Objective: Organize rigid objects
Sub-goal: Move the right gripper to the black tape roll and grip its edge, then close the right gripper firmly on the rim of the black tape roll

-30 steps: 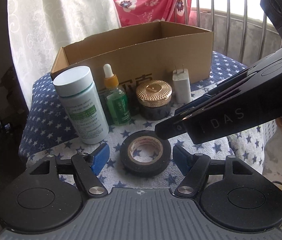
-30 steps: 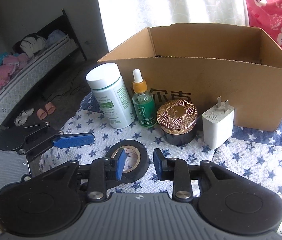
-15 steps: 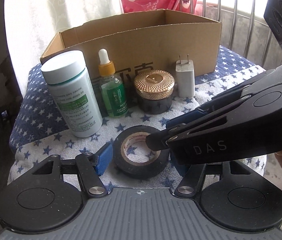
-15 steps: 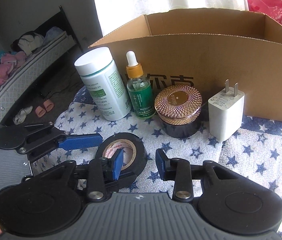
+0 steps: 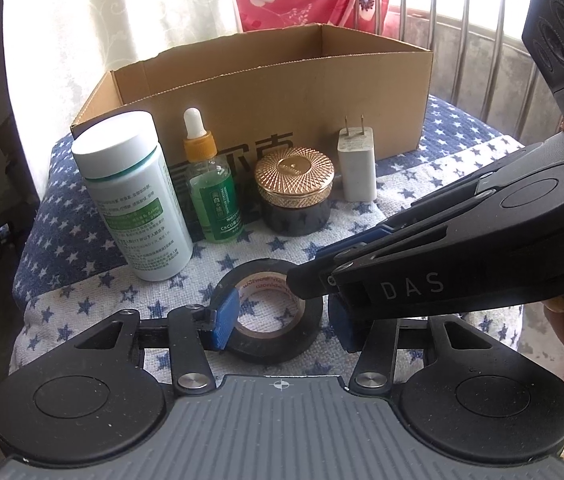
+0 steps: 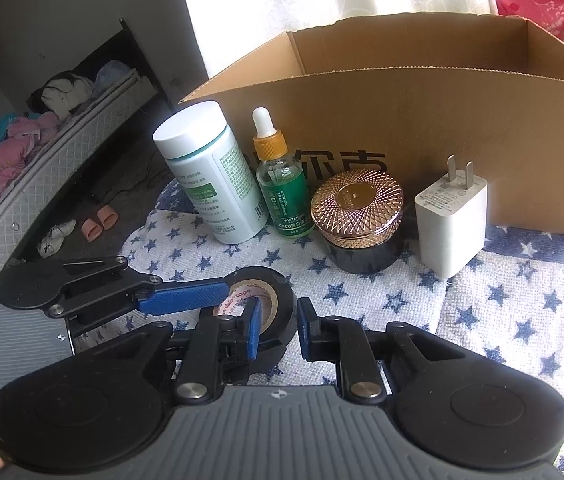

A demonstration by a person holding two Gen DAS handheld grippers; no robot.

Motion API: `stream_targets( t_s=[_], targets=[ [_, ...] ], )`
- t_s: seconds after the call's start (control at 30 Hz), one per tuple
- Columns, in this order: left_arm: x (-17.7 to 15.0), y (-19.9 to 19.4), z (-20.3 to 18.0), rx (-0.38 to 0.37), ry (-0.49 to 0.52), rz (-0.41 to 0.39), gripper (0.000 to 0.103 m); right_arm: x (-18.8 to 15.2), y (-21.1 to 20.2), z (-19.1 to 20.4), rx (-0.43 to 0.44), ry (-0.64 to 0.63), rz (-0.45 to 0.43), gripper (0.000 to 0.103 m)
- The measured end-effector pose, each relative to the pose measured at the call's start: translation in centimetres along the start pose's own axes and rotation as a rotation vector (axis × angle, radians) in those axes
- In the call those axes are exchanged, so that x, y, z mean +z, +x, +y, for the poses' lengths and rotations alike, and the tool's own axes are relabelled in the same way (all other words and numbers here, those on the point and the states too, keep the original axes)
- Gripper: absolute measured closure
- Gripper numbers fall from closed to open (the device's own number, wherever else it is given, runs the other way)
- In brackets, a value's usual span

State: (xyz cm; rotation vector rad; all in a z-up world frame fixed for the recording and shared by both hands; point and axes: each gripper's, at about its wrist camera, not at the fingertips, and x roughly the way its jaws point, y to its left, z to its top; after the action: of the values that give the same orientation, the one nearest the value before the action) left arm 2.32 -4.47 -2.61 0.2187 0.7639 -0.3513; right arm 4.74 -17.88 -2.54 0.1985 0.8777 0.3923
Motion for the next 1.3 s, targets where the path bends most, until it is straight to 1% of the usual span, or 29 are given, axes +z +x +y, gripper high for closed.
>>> stream_targets(
  t_s=[0.1,0.17,0.23,0.3,0.43,0.5,0.73,1.03,1.13,1.3],
  targets=[
    [-0.3,-0.4,0.3,-0.006,-0.008,-0.004,0.046,0.0,-0.1,-0.2,-0.004,0.006,0.001,0.082],
    [-0.4,-0.6,0.4,-0.009,-0.015,-0.002,0.039,0.1,-0.3,-0.2,-0.002,0.014,0.007,0.081],
    [-0.6,-0.8,0.5,-0.006,-0.016,-0.001,0.037,0.1,-0.4,-0.2,0.006,0.012,0.007,0.08],
    [-0.7,-1.0,0.6,-0.009,-0.013,-0.01,0.033,0.2,-0.4,0.0,0.0,-0.002,0.007,0.08],
    [-0.5,-0.3,0.8,-0.008,-0.01,-0.006,0.033,0.6,0.5,-0.1,-0.013,-0.01,0.023,0.08],
    [-0.5,0.2,1.0,-0.007,-0.017,0.009,0.033,0.8,1.0,-0.3,-0.021,-0.012,0.034,0.079],
    [-0.6,0.9,1.2,-0.01,-0.024,0.033,0.033,0.8,1.8,-0.6,0.002,-0.005,0.046,0.079],
    [-0.5,1.2,1.3,-0.015,-0.045,0.035,0.037,0.5,1.9,-0.4,0.001,-0.015,0.028,0.079],
    [-0.5,1.1,1.1,-0.007,-0.044,0.034,0.037,0.4,1.9,-0.5,0.0,-0.009,0.021,0.081],
    [-0.4,1.0,0.8,-0.008,-0.035,0.028,0.037,0.4,1.5,-0.7,0.0,0.001,0.018,0.081]
  ],
)
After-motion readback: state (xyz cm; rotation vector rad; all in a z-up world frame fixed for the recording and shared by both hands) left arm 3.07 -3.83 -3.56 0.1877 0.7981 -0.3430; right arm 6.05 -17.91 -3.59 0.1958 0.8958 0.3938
